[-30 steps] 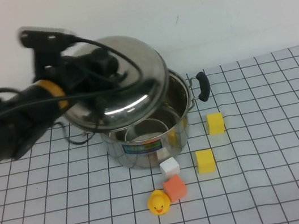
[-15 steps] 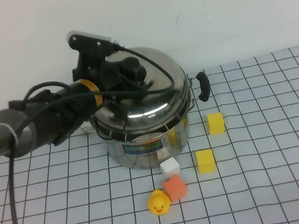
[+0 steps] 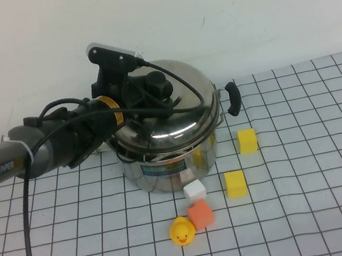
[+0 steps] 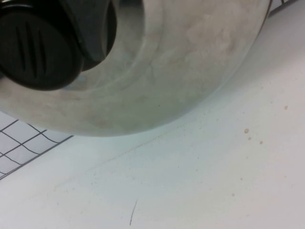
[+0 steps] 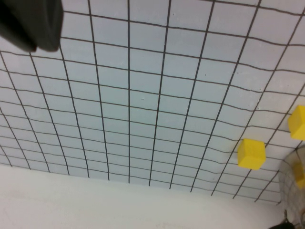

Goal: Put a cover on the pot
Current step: Place the pot lid on the pot

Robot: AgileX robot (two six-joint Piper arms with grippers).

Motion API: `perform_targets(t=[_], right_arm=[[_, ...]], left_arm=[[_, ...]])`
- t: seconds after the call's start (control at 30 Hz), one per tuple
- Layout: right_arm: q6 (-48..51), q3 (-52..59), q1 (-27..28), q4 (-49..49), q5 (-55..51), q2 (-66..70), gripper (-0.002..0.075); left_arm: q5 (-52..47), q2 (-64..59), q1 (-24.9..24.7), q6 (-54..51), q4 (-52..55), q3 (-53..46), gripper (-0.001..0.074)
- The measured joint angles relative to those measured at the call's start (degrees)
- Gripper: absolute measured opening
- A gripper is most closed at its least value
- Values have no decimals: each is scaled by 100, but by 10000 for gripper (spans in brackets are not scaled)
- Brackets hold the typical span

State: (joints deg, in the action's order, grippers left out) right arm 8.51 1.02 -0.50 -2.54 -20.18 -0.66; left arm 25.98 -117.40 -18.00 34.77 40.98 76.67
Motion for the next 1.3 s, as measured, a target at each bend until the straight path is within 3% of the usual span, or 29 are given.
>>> perform_targets(t=[1.3], right_arm=[[0, 0, 0, 0, 0, 0, 9]], left_arm=[[-154, -8, 10, 1253, 1046, 13, 331]])
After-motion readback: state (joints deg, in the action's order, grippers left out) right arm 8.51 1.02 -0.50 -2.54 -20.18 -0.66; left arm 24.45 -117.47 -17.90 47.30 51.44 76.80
